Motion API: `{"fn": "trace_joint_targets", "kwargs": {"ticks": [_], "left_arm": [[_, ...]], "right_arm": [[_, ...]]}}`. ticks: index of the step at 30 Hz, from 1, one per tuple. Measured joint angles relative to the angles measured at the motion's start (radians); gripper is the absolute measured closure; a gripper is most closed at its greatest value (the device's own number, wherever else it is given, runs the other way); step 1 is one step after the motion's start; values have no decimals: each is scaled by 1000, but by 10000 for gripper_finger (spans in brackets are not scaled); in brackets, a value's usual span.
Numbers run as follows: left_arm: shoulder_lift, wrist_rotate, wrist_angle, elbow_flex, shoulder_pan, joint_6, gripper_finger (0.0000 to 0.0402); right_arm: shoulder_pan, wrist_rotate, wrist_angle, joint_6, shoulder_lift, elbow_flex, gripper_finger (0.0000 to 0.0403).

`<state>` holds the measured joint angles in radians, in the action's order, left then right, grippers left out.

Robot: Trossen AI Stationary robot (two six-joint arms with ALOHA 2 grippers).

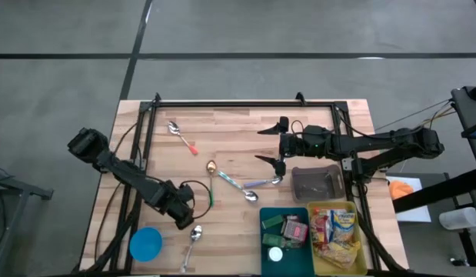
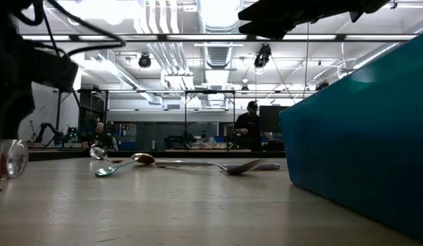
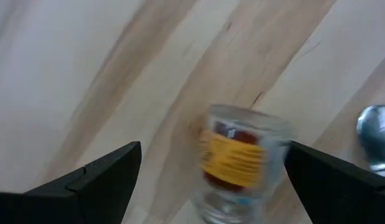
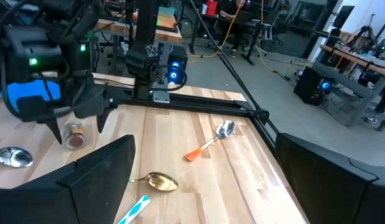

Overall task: Pick & Place Food Item
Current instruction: Put the brown seasoning bottle into the blue bin

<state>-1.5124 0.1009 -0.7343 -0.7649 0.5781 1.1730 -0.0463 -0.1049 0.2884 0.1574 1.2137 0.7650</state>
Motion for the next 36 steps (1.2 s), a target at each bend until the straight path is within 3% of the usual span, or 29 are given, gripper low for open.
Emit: {"fn": "trace_joint_targets", "kwargs": {"ticks": [14,36], "left_arm": [[-46,-8,73,0,0,-3,9],[-45,11,31,0,-2,56,9]], "right_arm": [[0,0,0,0,0,0,18],[0,0,0,0,0,0,18]]}}
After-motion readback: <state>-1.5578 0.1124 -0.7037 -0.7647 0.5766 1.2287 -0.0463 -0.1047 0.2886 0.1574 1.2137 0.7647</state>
